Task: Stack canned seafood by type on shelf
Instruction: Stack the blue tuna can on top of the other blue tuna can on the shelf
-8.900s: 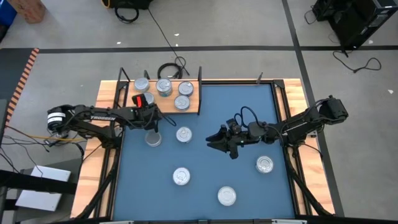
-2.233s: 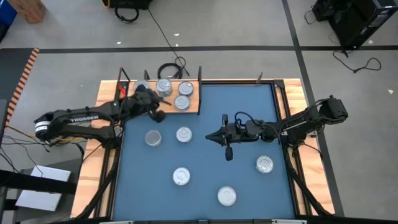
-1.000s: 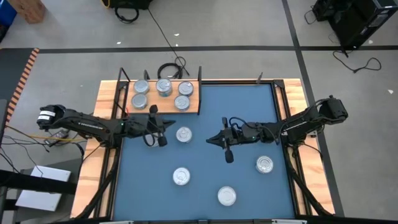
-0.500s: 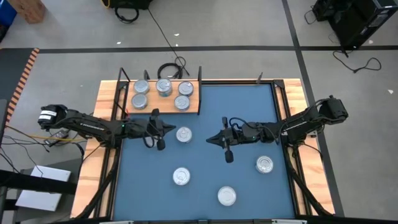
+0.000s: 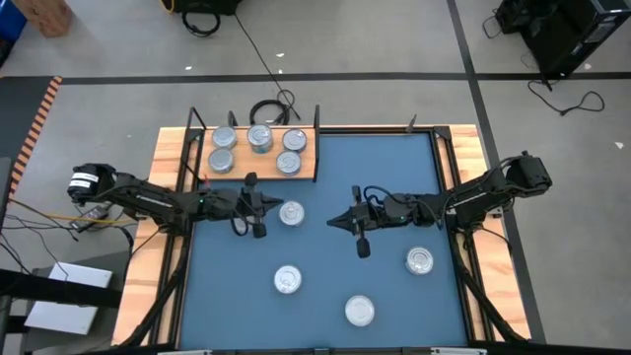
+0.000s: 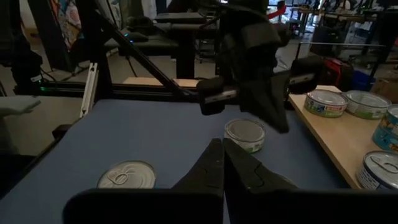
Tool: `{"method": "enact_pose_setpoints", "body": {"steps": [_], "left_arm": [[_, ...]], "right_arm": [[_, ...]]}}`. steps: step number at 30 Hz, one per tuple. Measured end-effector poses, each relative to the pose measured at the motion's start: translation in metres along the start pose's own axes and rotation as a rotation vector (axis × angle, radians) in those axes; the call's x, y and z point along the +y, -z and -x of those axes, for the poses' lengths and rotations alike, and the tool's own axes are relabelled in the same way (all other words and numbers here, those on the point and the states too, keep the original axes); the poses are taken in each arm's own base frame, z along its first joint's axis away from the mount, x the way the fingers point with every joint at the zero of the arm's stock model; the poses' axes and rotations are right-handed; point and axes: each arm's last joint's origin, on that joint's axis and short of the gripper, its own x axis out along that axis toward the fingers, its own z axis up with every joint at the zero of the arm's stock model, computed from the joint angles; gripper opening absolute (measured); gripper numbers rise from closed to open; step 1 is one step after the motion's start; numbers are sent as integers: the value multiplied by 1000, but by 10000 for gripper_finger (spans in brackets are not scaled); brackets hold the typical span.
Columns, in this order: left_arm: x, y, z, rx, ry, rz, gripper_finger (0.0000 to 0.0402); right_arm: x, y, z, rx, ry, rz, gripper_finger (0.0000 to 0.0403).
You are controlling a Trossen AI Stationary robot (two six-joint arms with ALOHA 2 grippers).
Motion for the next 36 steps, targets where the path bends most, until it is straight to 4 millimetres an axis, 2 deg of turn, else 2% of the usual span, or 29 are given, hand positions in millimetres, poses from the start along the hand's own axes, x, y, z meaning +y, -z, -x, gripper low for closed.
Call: {"method": "enact_pose_setpoints", "body": {"steps": [4,10,15,22,27,36], "left_arm": [[1,-7,-1,-69,-13,11,3],[0,-6,-1,-60,11,-29,2],[-2,-3,-1,-24,39,-43,1],[-4,-1,-1,-12,112,-46,1],[-5,-1,-1,-20,152,-50,1],[-5,-1,-1,-19,155,-50,1]], "right_arm": [[0,0,0,4,0,-50,2],[1,3,0,34,1,-141,8],[3,8,0,118,-3,-149,7],[3,-6,-8,322,47,-165,9],[3,-17,-9,379,66,-148,9],[3,-17,-9,400,68,-145,11]]}}
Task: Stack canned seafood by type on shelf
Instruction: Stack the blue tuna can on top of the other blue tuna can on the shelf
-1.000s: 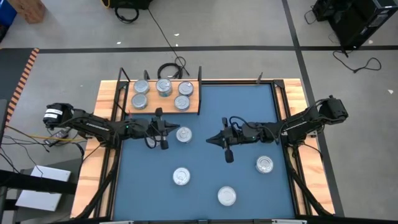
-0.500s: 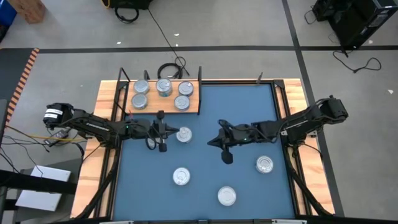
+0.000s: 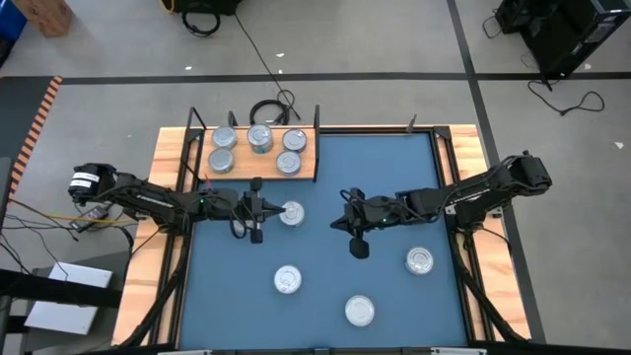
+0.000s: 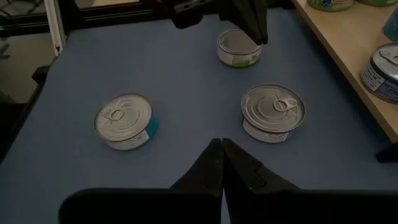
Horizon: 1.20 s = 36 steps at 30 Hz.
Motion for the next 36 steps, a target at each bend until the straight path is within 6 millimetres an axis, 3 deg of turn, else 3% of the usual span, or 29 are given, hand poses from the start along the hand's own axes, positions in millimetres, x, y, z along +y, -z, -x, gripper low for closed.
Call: {"method": "enact_pose_setpoints", "body": {"steps": [27,36], "left_arm": [[0,1,0,9,2,2,1],[0,0,0,1,0,0,1]], "right_arm": [[0,0,0,6,1,56,15],[2,17,2,163,21,5,13]]}}
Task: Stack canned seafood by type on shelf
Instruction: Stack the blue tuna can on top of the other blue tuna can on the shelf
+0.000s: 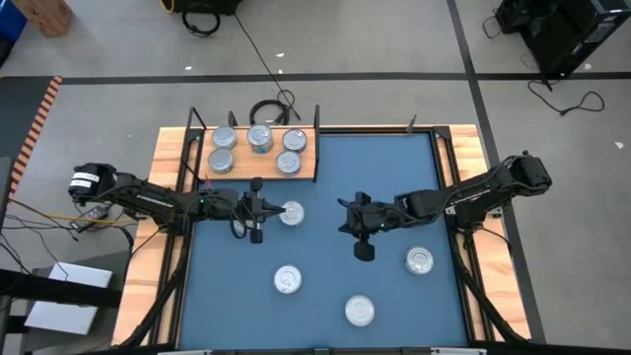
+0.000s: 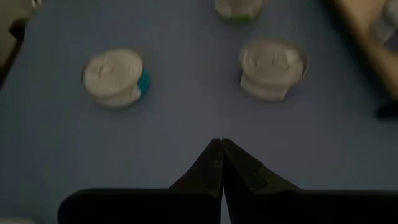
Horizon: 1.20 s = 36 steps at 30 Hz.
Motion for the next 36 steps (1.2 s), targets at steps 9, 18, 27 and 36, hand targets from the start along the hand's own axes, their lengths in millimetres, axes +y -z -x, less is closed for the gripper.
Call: {"method": "enact_pose_setpoints", "body": {"steps": [9,18,27,36], "left_arm": [[0,0,0,0,0,0,1],[0,0,0,0,0,-1,1],[0,0,0,0,0,21,1],[1,-10,-2,-45,10,135,1]], "right_arm": [[3,24,4,221,64,-157,18],[-3,46,13,444,200,-310,27],[-12,70,33,728,398,-446,75],[-18,79,45,820,548,-457,122]]}}
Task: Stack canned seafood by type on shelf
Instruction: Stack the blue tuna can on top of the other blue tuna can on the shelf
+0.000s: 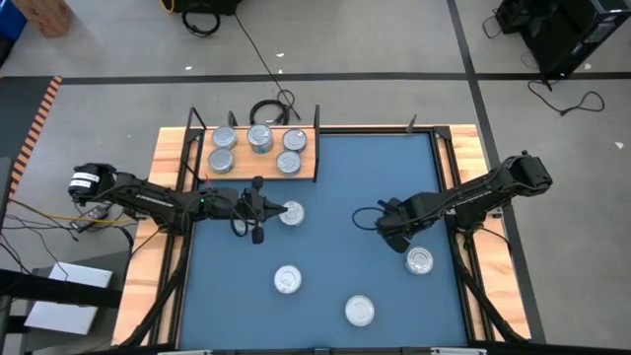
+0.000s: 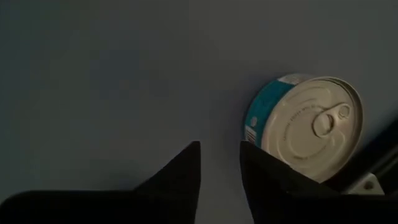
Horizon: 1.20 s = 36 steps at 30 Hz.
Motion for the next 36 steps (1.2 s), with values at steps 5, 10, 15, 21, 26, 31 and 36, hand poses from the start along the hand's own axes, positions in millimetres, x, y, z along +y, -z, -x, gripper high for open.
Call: {"method": "enact_pose_setpoints", "body": {"steps": [5,10,15,21,26,31,36], "left_arm": [[2,-2,1,-4,-52,-44,1],[3,-4,5,7,-58,-51,1],[5,-5,13,38,-90,-41,1],[11,-6,15,47,-143,-23,1],[21,4,16,137,-202,41,1],[26,10,16,191,-286,74,1],[30,13,13,236,-333,62,1]], "right_arm": [[0,0,0,-4,6,0,131],[0,-3,0,-61,23,13,131],[5,-7,0,-117,-12,38,132],[14,-16,2,-204,-107,130,113],[15,-20,2,-228,-123,165,70],[15,-21,3,-242,-117,194,18],[17,-22,3,-241,-151,205,12]]}}
